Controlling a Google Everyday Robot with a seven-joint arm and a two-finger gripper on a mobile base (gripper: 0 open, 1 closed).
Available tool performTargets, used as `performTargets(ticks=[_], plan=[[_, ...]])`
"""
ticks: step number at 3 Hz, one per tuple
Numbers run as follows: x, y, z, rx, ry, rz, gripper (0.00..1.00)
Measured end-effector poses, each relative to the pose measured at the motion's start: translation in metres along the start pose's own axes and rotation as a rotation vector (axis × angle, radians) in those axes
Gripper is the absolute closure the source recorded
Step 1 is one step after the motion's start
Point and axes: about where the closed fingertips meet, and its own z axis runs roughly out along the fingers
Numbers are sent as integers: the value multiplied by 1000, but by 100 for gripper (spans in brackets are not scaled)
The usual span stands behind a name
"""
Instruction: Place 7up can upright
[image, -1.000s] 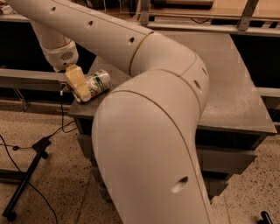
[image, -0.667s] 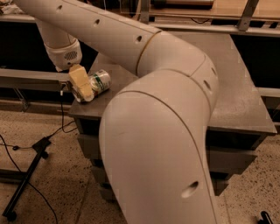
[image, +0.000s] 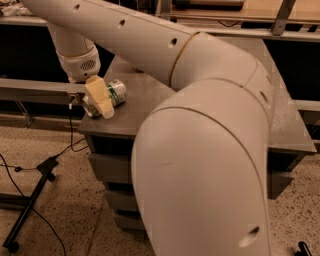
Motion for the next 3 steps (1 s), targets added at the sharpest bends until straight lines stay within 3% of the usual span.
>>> performTargets(ticks=[3], plan=[[-3, 14, 14, -14, -7, -27, 0]])
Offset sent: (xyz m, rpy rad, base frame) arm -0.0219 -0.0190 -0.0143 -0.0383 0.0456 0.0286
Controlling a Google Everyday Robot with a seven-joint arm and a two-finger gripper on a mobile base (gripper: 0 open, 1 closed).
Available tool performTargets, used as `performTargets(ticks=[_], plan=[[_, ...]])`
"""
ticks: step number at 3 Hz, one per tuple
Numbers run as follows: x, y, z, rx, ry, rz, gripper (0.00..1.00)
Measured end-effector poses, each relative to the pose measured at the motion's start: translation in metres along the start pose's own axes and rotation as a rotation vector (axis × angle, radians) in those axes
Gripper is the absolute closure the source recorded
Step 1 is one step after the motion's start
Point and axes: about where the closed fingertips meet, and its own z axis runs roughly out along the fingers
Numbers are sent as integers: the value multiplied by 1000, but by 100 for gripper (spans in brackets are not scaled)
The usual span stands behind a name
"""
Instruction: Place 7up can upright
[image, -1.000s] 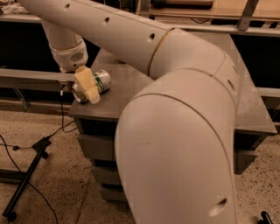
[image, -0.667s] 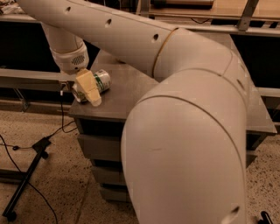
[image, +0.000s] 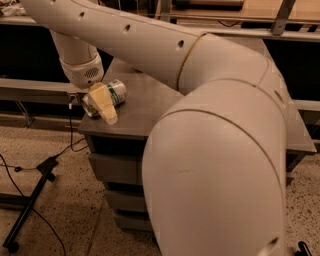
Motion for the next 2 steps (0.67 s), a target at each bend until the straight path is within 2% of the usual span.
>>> performTargets(ticks=[1, 2], plan=[[0, 1, 4, -9, -1, -2, 0], [-1, -4, 6, 6, -5, -2, 18]])
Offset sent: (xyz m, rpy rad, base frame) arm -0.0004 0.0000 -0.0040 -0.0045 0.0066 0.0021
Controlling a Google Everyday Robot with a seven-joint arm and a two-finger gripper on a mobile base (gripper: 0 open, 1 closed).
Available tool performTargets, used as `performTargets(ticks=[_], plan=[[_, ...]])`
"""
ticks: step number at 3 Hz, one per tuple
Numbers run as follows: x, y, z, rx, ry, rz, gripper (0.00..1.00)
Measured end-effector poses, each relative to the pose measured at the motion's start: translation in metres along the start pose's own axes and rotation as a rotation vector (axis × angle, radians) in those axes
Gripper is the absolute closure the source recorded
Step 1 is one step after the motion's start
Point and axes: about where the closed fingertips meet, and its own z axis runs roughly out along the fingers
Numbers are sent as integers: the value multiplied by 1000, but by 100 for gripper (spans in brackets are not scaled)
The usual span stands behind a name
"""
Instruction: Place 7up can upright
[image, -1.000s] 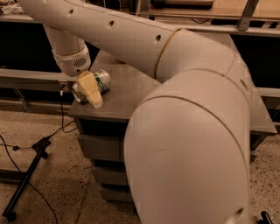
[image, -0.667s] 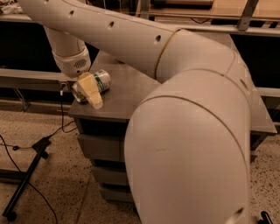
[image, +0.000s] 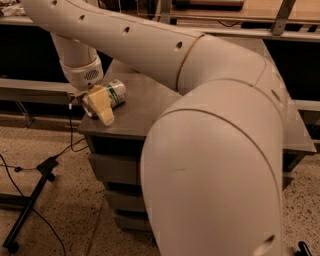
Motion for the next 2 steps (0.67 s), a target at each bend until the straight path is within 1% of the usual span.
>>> performTargets(ticks=[2], plan=[[-1, -6, 3, 20, -5, 0, 65]])
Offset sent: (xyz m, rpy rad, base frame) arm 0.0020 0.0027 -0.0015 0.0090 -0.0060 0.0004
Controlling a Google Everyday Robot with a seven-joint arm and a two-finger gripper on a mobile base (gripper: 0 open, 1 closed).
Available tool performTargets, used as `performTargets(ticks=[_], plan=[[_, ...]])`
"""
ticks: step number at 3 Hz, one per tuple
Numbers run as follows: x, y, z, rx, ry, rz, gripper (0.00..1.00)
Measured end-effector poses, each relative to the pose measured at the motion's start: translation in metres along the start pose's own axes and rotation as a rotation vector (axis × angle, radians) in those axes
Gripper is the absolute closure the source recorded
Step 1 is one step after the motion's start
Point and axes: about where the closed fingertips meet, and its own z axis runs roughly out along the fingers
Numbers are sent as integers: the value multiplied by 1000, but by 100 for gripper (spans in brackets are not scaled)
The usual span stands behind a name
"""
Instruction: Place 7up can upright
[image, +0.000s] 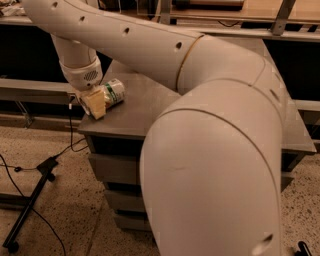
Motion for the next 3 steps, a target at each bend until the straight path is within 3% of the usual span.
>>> performTargets(ticks=[1, 2, 3], plan=[[0, -2, -5, 21, -13, 10, 88], [17, 8, -50, 84, -51, 92, 100], [31, 15, -98, 147, -71, 168, 100]])
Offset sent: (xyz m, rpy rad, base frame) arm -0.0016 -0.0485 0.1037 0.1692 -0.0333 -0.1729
